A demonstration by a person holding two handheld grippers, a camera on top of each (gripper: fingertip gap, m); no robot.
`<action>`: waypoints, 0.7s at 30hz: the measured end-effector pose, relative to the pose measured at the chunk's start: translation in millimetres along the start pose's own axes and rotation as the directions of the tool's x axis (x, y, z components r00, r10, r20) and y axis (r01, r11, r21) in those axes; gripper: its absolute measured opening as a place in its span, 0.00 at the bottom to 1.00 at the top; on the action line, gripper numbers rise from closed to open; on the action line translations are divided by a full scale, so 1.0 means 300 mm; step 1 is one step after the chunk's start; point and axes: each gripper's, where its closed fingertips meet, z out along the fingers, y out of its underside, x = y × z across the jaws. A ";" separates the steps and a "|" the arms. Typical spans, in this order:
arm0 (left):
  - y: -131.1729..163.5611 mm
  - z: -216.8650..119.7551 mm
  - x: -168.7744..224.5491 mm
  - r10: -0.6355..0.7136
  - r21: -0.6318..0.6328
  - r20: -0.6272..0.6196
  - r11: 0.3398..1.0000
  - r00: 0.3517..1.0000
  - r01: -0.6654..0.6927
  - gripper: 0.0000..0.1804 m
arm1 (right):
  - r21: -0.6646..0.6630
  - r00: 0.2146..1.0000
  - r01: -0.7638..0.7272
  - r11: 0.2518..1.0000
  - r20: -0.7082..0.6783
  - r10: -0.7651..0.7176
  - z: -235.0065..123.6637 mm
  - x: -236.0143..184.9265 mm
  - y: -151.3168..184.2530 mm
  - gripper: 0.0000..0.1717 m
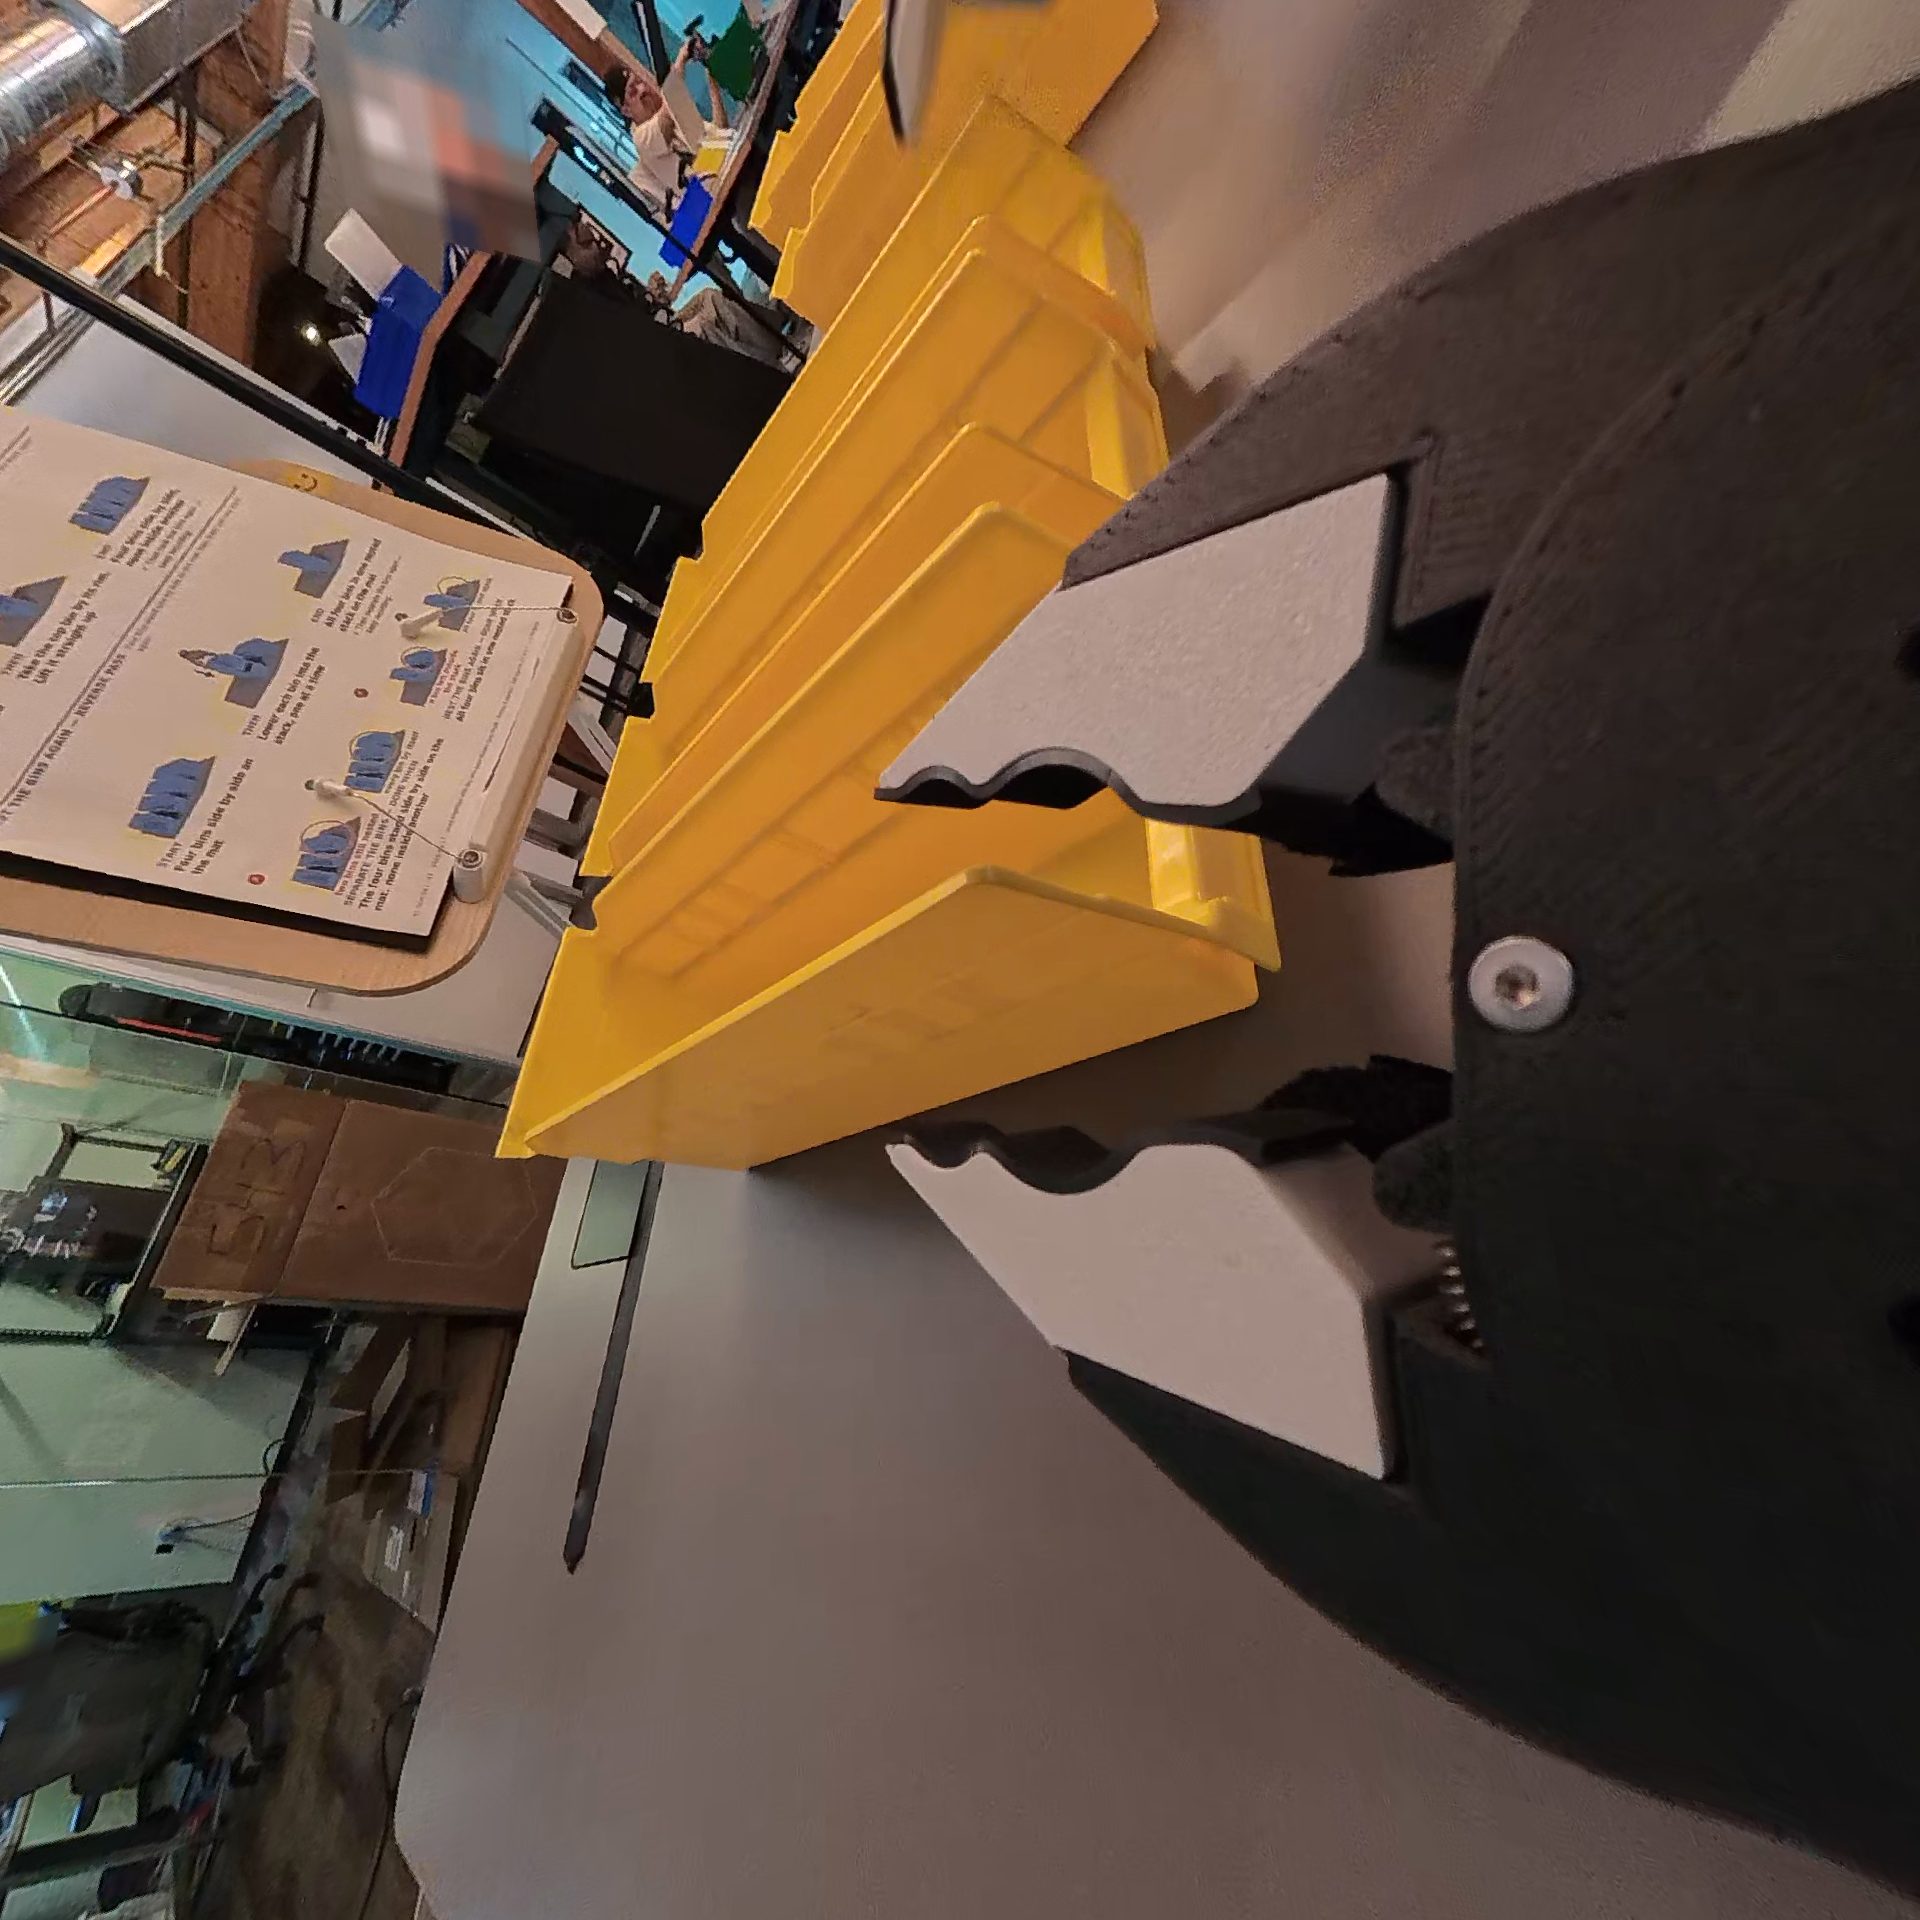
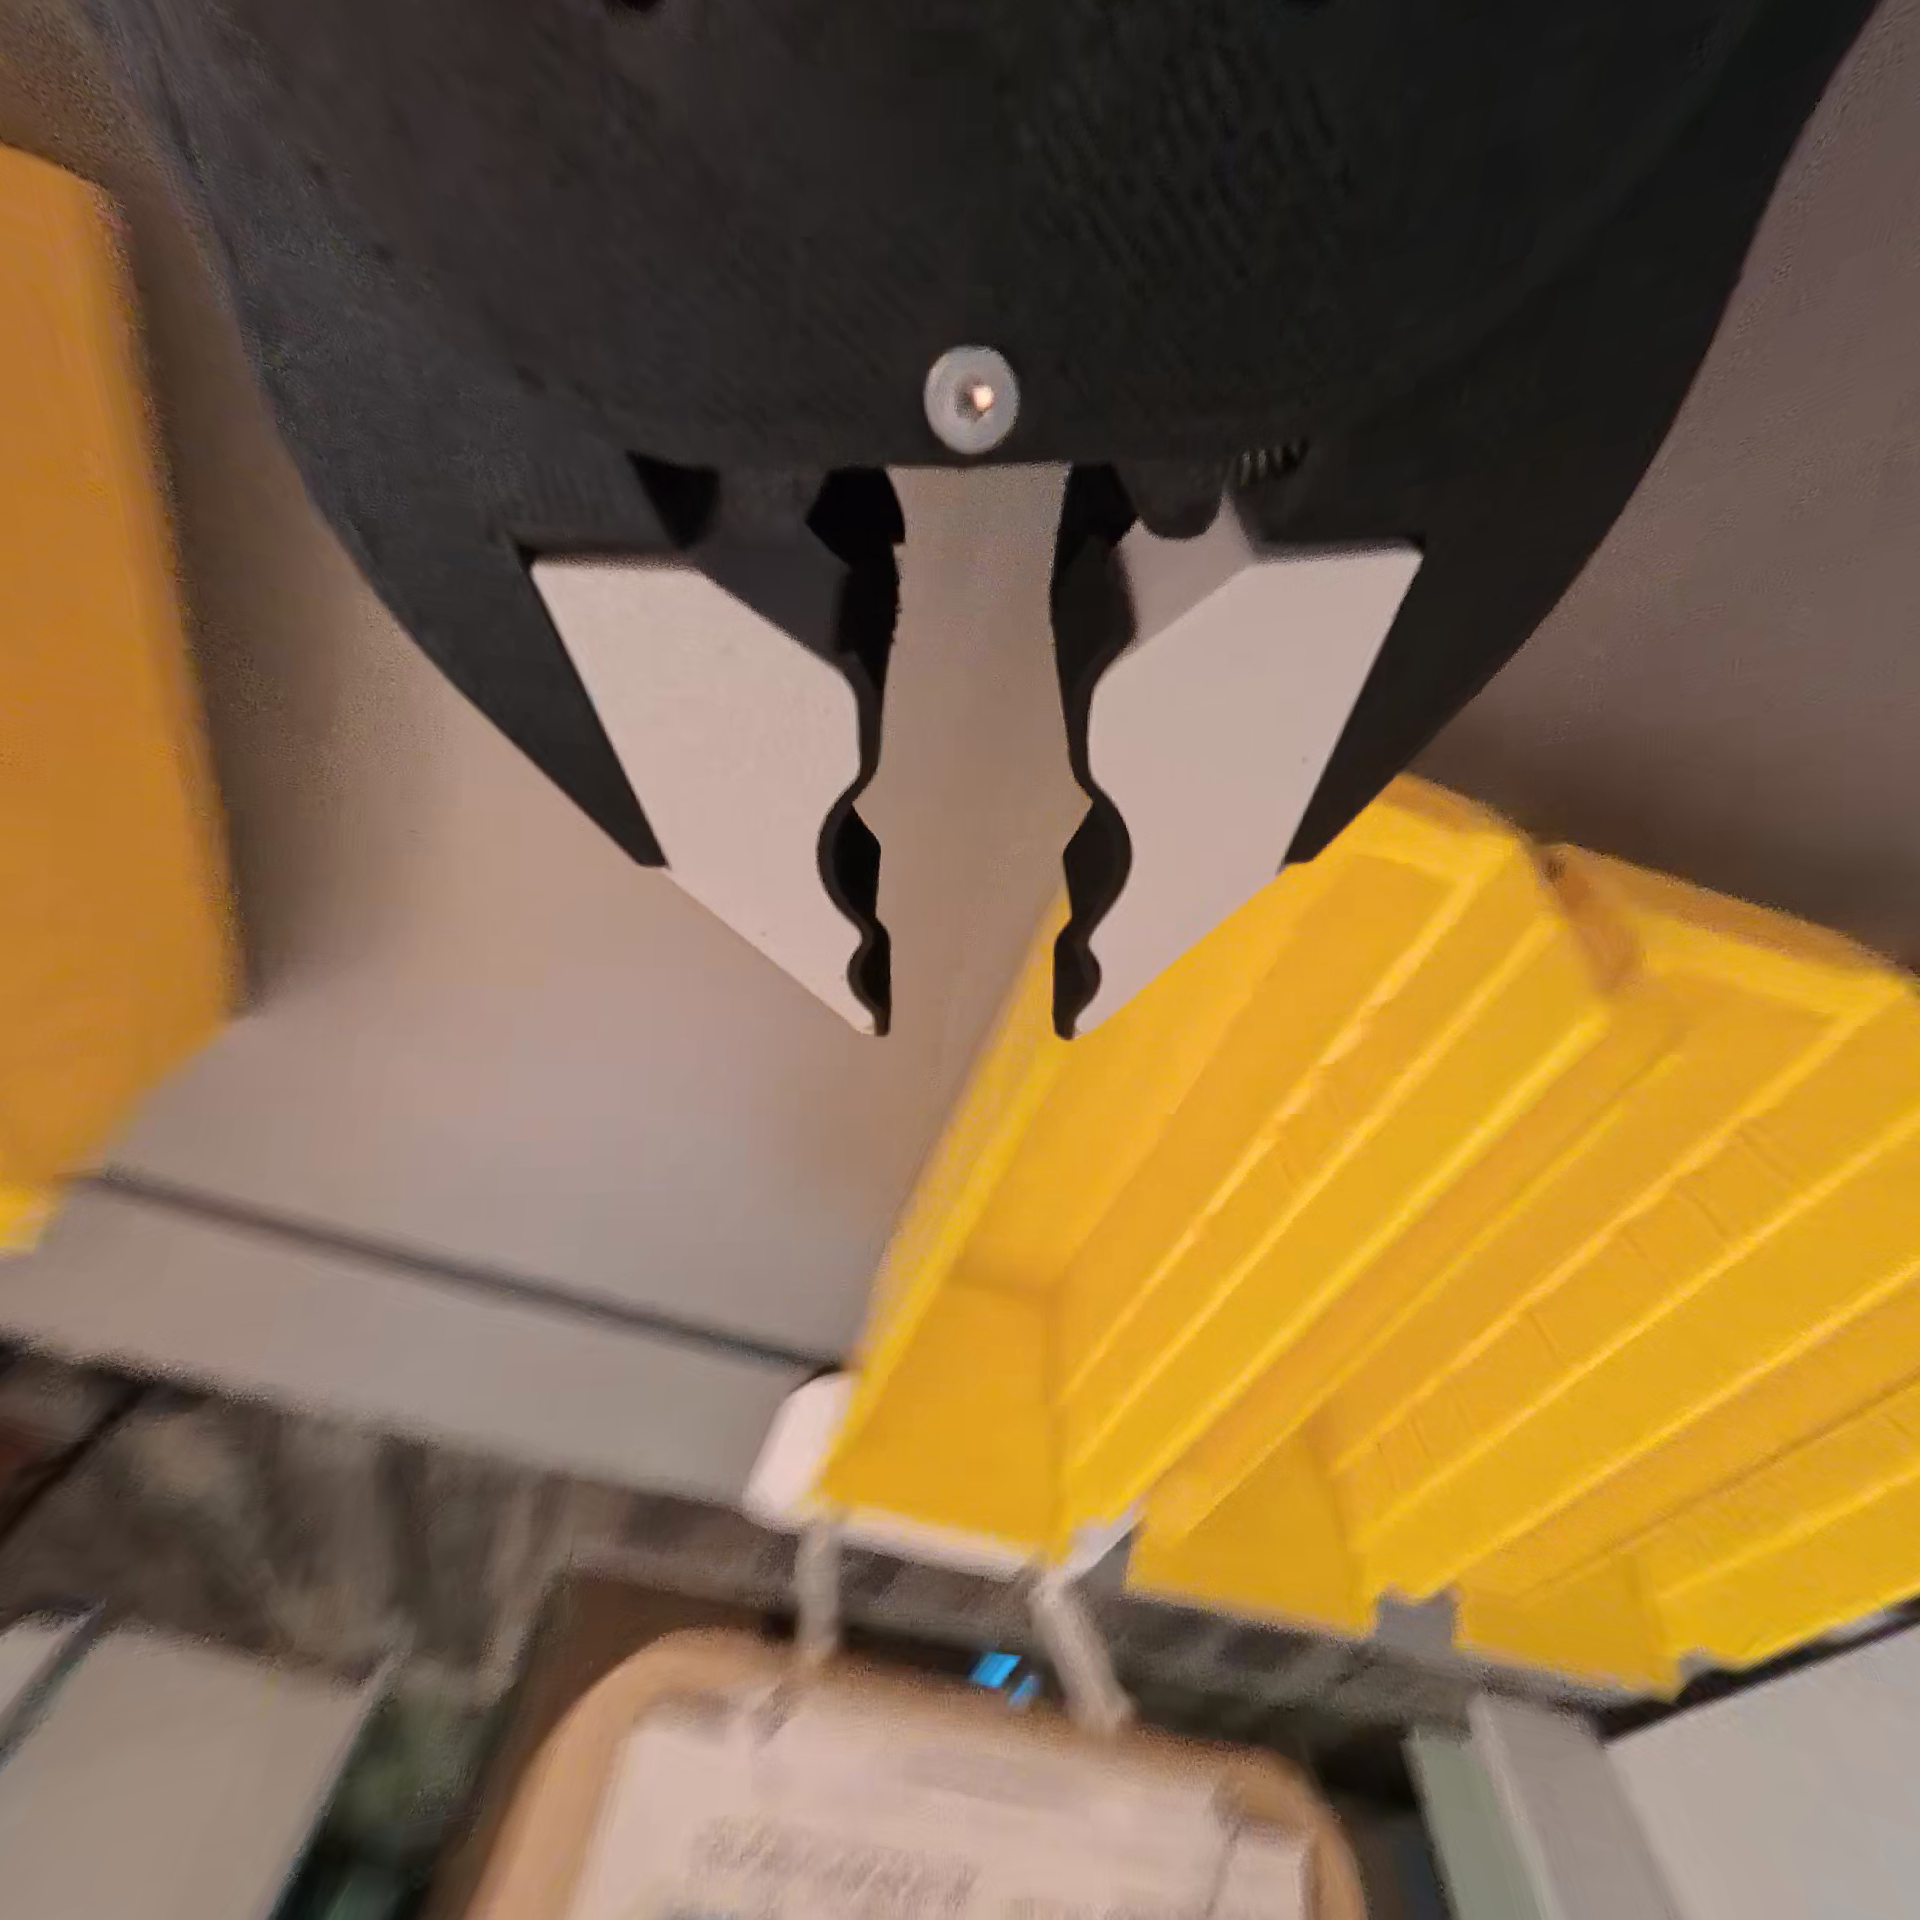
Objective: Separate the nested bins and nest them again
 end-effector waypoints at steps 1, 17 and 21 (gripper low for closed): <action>0.000 -0.002 0.000 0.000 0.002 0.001 1.000 1.000 0.000 0.33 | 0.060 0.996 0.033 0.998 -0.085 -0.028 -0.065 0.107 -0.039 0.18; 0.025 0.005 -0.031 -0.027 -0.035 0.036 0.999 0.999 0.028 0.33 | -0.392 0.937 -0.178 0.903 -0.347 0.034 -0.239 0.998 0.439 0.10; 0.030 0.005 -0.030 -0.035 -0.040 0.032 0.999 0.999 0.037 0.33 | -0.345 0.957 -0.178 0.922 -0.278 0.081 -0.170 0.815 0.402 0.06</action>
